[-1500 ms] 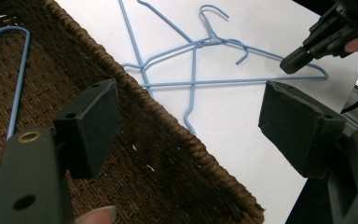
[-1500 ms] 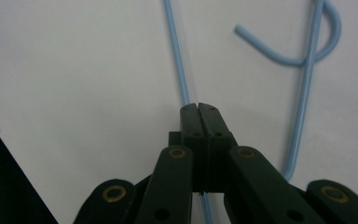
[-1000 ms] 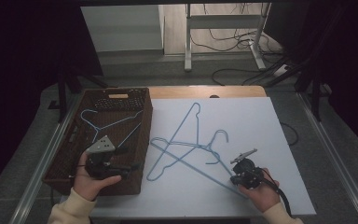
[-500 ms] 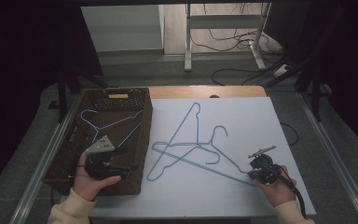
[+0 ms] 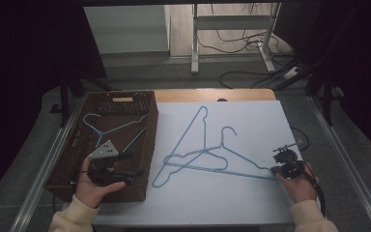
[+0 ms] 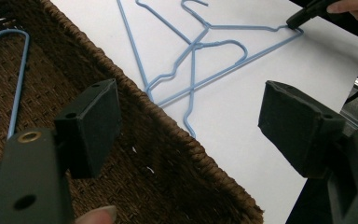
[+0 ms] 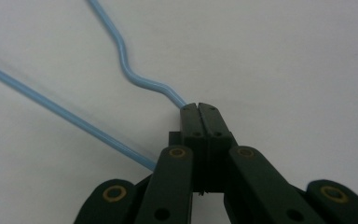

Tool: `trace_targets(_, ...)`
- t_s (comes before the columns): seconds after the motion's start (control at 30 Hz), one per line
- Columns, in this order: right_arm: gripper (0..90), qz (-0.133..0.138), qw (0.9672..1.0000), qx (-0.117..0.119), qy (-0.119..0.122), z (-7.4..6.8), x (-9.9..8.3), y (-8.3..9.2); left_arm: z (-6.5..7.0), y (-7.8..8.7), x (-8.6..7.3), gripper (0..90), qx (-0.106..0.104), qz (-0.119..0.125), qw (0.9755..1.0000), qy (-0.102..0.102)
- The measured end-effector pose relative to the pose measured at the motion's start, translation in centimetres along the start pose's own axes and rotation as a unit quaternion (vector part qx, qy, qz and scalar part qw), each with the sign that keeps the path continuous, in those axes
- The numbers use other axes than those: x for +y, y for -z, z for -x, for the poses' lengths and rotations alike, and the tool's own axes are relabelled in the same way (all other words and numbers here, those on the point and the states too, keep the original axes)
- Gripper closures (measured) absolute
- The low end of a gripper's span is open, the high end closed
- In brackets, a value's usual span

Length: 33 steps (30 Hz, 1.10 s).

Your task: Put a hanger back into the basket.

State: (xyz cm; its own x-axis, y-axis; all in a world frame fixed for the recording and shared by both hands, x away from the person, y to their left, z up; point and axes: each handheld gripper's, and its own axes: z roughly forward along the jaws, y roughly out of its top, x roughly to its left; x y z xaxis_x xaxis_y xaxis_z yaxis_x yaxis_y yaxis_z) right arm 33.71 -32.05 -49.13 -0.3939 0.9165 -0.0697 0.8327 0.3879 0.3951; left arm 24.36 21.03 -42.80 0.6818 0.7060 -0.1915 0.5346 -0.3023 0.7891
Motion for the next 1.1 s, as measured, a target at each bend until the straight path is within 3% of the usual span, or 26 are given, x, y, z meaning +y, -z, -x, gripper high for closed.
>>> trace_targets(0.13, 89.7, 0.008, 1.0000, 0.004, -0.002, 0.0, 0.2, 0.1, 0.0, 0.0, 0.0, 21.2, 0.000, 0.000, 1.0000, -0.001)
trace_targets(0.2, 89.7, 0.024, 0.9994, 0.026, 0.005, -0.7, 0.4, 0.5, 0.0, 0.0, 0.0, 21.3, 0.000, 0.001, 1.0000, 0.000)
trace_targets(0.27, 89.7, 0.041, 0.9973, 0.055, 0.027, -2.1, 0.9, 1.0, 0.0, 0.0, 0.0, 21.3, 0.000, 0.000, 1.0000, 0.000)
trace_targets(0.33, 89.7, 0.050, 0.9940, 0.083, 0.051, -4.0, 1.6, 1.3, 0.0, -0.1, 0.0, 21.3, 0.000, 0.000, 1.0000, 0.000)
trace_targets(0.4, 89.7, 0.056, 0.9885, 0.112, 0.084, -6.2, 2.5, 1.1, 0.1, -0.1, 0.0, 21.4, 0.000, 0.000, 1.0000, -0.001)
trace_targets(0.5, 89.7, 0.056, 0.9812, 0.133, 0.127, -9.6, 4.0, 0.5, 0.1, 0.0, 0.0, 21.4, 0.000, 0.000, 1.0000, -0.001)
trace_targets(0.63, 89.7, 0.060, 0.9735, 0.158, 0.154, -13.0, 6.4, -0.8, 0.0, 0.1, 0.0, 21.4, 0.000, 0.001, 1.0000, 0.000)
trace_targets(0.7, 89.6, 0.058, 0.9719, 0.159, 0.164, -14.3, 7.4, -1.6, -0.1, 0.1, 0.0, 21.4, 0.001, 0.002, 1.0000, 0.000)
trace_targets(0.93, 89.7, 0.036, 0.9690, 0.175, 0.170, -16.5, 9.1, -3.9, -0.1, 0.2, -0.1, 21.4, 0.001, 0.003, 1.0000, 0.001)
trace_targets(1.1, 89.6, 0.015, 0.9635, 0.198, 0.179, -16.9, 8.3, -3.5, -0.1, 0.2, 0.0, 21.4, 0.001, 0.004, 1.0000, 0.002)
